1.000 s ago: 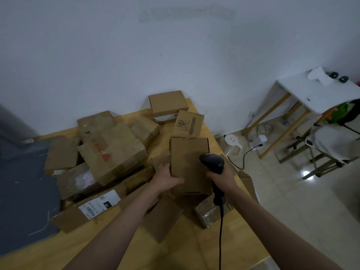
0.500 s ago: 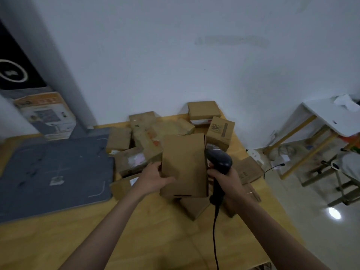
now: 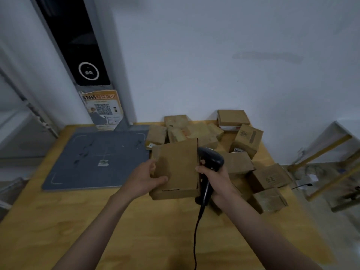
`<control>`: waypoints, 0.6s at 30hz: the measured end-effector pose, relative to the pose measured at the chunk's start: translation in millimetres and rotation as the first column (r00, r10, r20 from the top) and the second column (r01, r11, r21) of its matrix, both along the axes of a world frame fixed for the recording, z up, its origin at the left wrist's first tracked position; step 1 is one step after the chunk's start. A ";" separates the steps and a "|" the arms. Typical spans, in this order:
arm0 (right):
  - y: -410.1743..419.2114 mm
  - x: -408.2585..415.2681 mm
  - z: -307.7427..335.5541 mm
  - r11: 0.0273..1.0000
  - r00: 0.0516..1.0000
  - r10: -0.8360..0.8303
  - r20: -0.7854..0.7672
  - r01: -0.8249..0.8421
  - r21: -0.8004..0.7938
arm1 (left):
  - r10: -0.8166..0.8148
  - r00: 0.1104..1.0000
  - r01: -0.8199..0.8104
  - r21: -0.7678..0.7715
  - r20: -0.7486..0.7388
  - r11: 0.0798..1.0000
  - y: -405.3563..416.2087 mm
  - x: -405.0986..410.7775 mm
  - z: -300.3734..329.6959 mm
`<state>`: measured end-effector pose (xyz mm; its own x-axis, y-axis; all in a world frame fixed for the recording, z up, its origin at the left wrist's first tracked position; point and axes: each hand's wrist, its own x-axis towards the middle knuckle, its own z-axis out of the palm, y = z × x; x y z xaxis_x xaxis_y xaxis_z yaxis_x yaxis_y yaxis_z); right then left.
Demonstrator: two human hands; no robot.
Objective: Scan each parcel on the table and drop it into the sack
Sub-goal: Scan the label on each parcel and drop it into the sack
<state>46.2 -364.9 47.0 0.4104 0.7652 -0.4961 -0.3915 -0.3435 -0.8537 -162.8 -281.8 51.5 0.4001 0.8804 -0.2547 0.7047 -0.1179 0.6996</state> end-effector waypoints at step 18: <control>-2.9 57.2 33.9 0.993 0.972 -0.111 -0.206 0.117 0.017 | -0.258 0.912 0.408 0.641 -0.320 0.650 -29.0 96.0 35.1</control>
<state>103.4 -367.8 80.9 0.3883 0.7344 -0.5567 -0.5938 -0.2626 -0.7606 -66.8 -310.9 86.6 0.7135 0.6513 0.2583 0.6243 -0.7583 0.1874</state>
